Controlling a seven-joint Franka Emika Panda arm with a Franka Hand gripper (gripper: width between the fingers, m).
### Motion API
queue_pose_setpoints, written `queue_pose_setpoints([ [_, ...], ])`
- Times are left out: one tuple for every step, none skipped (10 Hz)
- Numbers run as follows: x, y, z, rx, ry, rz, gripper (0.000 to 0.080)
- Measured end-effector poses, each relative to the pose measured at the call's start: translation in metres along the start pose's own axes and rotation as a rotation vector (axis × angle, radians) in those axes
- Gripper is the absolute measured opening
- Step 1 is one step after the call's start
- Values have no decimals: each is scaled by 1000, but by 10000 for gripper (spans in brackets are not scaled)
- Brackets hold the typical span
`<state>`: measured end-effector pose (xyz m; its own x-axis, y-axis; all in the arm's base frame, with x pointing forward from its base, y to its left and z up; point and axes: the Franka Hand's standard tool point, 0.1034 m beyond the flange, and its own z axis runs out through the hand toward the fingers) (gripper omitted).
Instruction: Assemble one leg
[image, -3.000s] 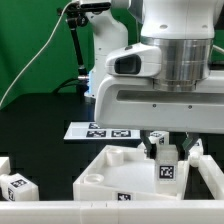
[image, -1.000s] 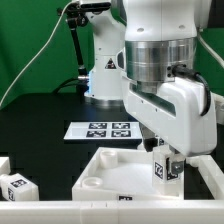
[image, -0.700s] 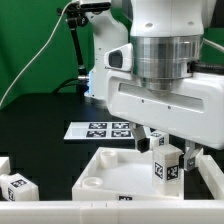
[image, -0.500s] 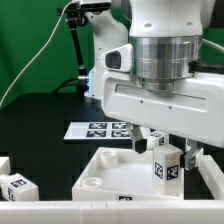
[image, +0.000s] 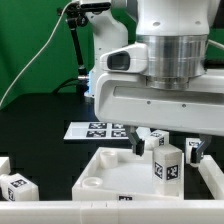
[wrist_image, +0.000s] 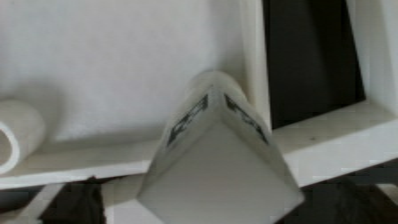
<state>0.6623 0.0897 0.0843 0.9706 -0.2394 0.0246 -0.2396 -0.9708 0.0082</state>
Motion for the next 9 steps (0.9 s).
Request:
queue_pose_setpoints([
  [-1, -1, 1, -4, 6, -90, 649],
  [-2, -2, 3, -8, 5, -152, 649],
  [-3, -3, 3, -8, 9, -182, 649],
  [-4, -3, 4, -18, 9, -254, 649],
  [-4, -3, 4, -19, 8, -307, 649],
  [-3, -2, 4, -19, 8, -341, 649],
  [-2, 0, 4, -20, 9, -378, 538],
  [-2, 1, 4, -20, 8, -368, 403],
  [-2, 1, 4, -20, 8, -368, 403],
])
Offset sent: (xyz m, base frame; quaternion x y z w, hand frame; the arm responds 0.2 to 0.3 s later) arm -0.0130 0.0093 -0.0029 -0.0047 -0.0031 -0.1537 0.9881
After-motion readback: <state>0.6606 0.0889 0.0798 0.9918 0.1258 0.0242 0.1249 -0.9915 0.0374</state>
